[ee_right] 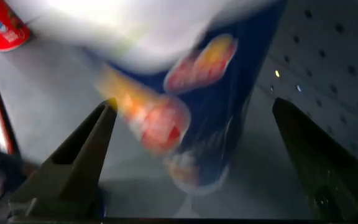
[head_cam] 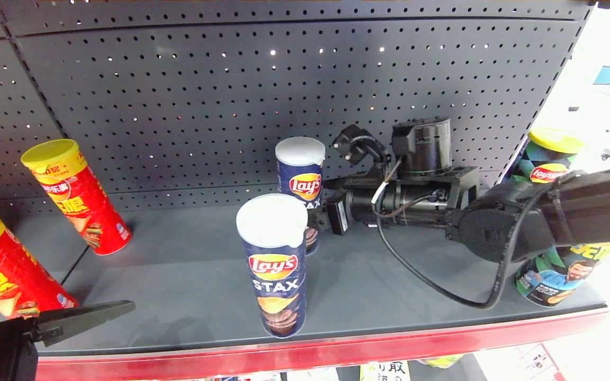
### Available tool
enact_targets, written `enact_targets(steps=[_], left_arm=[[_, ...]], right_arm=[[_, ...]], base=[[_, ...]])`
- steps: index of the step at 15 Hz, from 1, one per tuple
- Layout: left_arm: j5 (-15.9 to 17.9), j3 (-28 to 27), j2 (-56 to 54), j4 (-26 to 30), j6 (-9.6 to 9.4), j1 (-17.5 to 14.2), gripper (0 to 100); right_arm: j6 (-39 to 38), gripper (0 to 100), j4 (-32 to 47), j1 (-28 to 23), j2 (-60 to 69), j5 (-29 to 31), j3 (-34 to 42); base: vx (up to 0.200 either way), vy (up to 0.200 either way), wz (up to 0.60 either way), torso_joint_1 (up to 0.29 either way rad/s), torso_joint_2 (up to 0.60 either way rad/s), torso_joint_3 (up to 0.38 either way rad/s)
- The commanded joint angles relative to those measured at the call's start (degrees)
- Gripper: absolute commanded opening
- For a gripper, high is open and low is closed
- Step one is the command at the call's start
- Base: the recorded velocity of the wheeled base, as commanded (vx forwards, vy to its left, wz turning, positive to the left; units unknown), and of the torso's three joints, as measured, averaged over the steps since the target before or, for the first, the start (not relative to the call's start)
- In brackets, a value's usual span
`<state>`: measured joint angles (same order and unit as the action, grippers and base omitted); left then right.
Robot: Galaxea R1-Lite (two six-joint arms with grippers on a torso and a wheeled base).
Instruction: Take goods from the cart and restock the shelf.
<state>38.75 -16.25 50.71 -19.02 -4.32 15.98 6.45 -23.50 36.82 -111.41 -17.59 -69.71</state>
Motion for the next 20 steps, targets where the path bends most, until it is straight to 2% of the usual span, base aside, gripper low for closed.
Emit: enact_targets(steps=[1,4,6,7,9,11,13,15,16,17,20], left_arm=[[0.01,0.08,0.44,0.21,0.01,0.01,100],[-0.43,0.08,0.35,2.93,0.01,0.01,100],[-2.63,0.43,1.05,3.28,0.01,-0.07,100],[-3.86,0.17,1.41,3.28,0.01,0.01,100],[-4.21,-0.98,2.81,3.28,0.01,0.01,100],[-7.03,-0.98,4.92,3.28,0.01,0.01,100],[-7.64,-1.33,7.73,3.02,-0.34,0.10,100],[-8.87,-2.12,11.60,2.93,-0.52,0.28,100],[-10.98,-2.65,13.54,2.93,-0.61,0.28,100],[-12.39,-3.53,15.82,2.85,-0.61,0.28,100],[-13.00,-4.84,20.48,2.85,-1.66,2.39,100]], right_arm=[[-0.03,100,-0.14,-0.17,8.84,0.63,7.57],[-0.30,100,-0.14,-0.43,17.45,3.00,17.32],[-0.74,100,-0.14,-0.69,23.52,5.02,23.91],[-0.74,100,-0.14,-0.52,28.18,6.60,28.92],[-0.30,100,0.04,1.42,40.48,8.10,39.21],[-0.12,100,0.48,3.00,51.56,11.88,46.68],[-0.21,100,0.48,2.65,60.26,15.48,52.04],[-0.56,100,1.53,0.45,71.95,21.11,57.14],[-0.65,100,3.55,-1.22,76.69,22.34,58.10],[-1.09,100,8.03,-3.94,81.88,22.78,57.84],[-1.35,100,22.71,-12.56,95.85,22.69,56.96]], base=[[0.000,0.000,0.00,0.000,0.00,0.000],[0.000,0.000,0.00,0.000,0.00,0.000],[0.000,0.000,0.00,0.000,0.00,0.000],[0.000,0.000,0.00,0.000,0.00,0.000],[0.000,0.000,0.00,0.000,0.00,0.000],[0.000,0.000,0.00,0.000,0.00,0.000],[0.000,0.000,0.00,0.000,0.00,0.000],[0.000,0.000,0.00,0.000,0.00,0.000],[0.000,0.000,0.00,0.000,0.00,0.000],[0.000,0.000,0.00,0.000,0.00,0.000],[0.000,0.000,0.00,0.000,0.00,0.000]])
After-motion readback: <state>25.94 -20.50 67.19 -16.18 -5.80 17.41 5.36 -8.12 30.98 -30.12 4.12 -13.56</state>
